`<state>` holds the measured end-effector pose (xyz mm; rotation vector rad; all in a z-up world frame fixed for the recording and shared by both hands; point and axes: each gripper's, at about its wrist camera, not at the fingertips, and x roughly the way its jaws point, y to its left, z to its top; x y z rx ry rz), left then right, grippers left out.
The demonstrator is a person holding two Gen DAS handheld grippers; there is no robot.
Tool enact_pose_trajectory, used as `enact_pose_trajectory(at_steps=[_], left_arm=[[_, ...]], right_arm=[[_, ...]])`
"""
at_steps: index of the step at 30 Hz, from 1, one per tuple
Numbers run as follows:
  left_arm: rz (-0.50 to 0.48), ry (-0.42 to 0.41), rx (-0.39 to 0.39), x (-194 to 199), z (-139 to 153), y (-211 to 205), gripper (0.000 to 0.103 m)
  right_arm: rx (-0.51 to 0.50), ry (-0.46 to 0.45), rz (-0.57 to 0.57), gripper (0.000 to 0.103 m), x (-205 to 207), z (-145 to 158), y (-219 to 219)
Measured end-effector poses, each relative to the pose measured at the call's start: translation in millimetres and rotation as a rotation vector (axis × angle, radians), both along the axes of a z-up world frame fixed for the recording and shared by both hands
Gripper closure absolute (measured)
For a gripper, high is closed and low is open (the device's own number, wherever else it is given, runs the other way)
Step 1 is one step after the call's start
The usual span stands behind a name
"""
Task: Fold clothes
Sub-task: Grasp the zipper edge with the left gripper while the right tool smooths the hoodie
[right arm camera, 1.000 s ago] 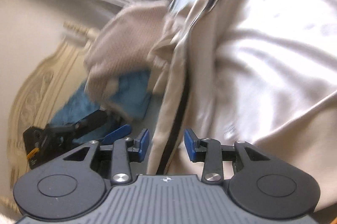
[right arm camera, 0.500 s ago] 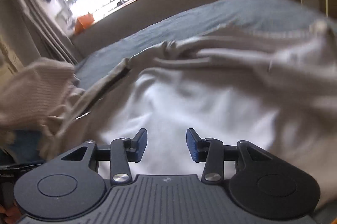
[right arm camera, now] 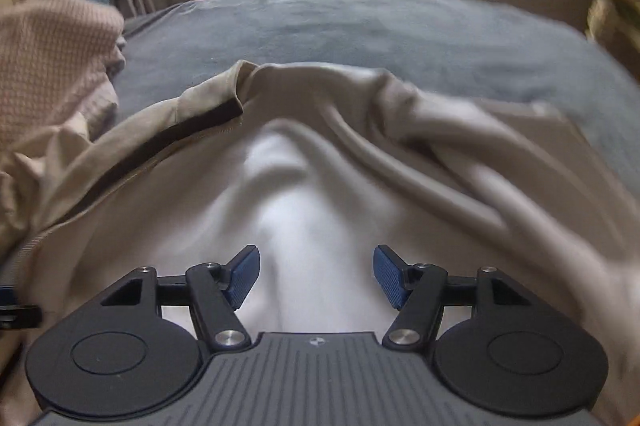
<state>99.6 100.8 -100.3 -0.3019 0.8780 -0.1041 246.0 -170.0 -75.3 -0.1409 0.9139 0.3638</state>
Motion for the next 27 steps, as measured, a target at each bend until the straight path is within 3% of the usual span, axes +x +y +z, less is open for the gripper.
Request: enact_pose_trajectory(at_steps=[3,6,10,12,14,15,18,23,27], left_arm=[[0.089,-0.046,-0.102,-7.1,4.1,18.0,0.087],[0.177,-0.089,-0.173,-13.2,8.4,34.6,0.089],[0.255,-0.122,-0.194,-15.6,11.6,49.4,0.09],[0.263,-0.116,-0.202,-14.3,11.0,52.1,0.09],[0.26,-0.113,-0.207,-12.7,10.8,51.6,0.09],[0.256,-0.115,-0.209,-12.1,10.9,49.2,0.09],[0.243,-0.127,-0.214,-10.0,11.2,44.8,0.09],[0.216,-0.138,-0.216,-3.1,10.7,40.7,0.09],[0.196,-0.129,-0.194,2.4,9.1,34.1,0.09]], right_arm=[[-0.072,-0.081,0.033,0.038,19.8,-7.5,17.2],[-0.092,-0.1,0.023,0.037,46.0,-12.7,21.1],[-0.205,-0.094,0.017,0.032,75.5,-37.5,25.1],[-0.192,-0.105,0.027,0.032,78.6,-45.7,22.0],[-0.161,-0.106,0.031,0.065,77.9,-43.7,18.2],[-0.167,-0.112,0.036,0.096,76.6,-40.9,17.9],[-0.225,-0.183,0.047,0.1,71.8,-29.7,18.3],[-0.282,-0.268,-0.078,0.101,84.1,-12.3,-10.5],[-0.316,-0.229,-0.153,0.103,100.4,-25.2,-24.8]])
